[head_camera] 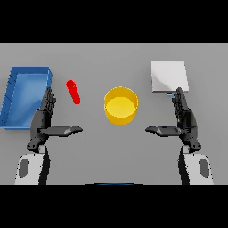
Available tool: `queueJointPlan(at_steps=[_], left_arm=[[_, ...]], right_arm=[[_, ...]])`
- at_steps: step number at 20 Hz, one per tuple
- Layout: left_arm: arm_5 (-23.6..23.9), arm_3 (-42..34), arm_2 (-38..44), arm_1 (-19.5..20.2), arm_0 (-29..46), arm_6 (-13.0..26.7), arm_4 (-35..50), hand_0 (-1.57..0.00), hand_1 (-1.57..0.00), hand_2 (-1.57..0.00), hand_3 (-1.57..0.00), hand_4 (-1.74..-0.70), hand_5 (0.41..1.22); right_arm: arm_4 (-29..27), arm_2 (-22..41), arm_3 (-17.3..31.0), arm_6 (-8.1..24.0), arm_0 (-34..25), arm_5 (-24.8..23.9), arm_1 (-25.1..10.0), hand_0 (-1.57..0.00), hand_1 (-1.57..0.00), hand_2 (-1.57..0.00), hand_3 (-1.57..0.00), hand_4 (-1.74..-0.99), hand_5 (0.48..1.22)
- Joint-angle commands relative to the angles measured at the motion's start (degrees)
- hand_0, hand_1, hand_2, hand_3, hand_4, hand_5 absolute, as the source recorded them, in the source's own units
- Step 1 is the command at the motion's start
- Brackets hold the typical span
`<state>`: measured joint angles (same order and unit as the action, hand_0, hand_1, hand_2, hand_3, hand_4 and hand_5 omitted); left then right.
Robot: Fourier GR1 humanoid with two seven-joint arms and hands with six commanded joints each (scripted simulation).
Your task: Pick up the red beaker and tilt it to pour out 1 green nut into yellow bowl. Pick up the yellow bowl and place it on the metallic measuring scale.
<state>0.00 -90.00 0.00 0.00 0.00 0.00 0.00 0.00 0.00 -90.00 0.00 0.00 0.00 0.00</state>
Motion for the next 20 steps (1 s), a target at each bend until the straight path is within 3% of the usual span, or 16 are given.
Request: queueJointPlan(at_steps=[1,6,8,12,20], left_arm=[[0.0,0.0,0.0,0.0,0.1,0.0,0.1,0.00,0.00,0.00,0.00,-1.20,0.677],[-0.3,-1.3,-0.3,0.2,1.1,0.1,0.2,0.00,0.00,0.00,0.00,-1.20,0.677],[-2.4,-5.2,-3.2,2.9,3.9,-0.7,-3.2,0.00,0.00,0.00,0.00,-1.20,0.677],[-2.5,-7.7,-4.4,3.7,5.2,0.8,-4.8,0.00,0.00,0.00,0.00,-1.20,0.668],[-1.4,-4.0,-5.3,2.6,3.0,2.5,-7.0,0.00,0.00,0.00,0.00,-1.19,0.658]], right_arm=[[0.0,0.0,0.1,0.1,-0.1,-0.1,0.0,0.00,0.00,0.00,0.00,-1.177,0.572],[0.5,-0.1,1.5,0.3,-1.3,-0.8,0.2,0.00,0.00,0.00,0.00,-1.177,0.572],[7.5,3.4,-1.4,-1.2,0.3,-0.9,-3.3,0.00,0.00,0.00,0.00,-1.178,0.573],[9.9,4.4,-2.4,-1.8,0.9,-1.2,-4.5,0.00,0.00,0.00,0.00,-1.194,0.583],[5.8,3.6,-4.3,-3.5,1.6,1.8,-4.8,0.00,0.00,0.00,0.00,-1.291,0.621]])
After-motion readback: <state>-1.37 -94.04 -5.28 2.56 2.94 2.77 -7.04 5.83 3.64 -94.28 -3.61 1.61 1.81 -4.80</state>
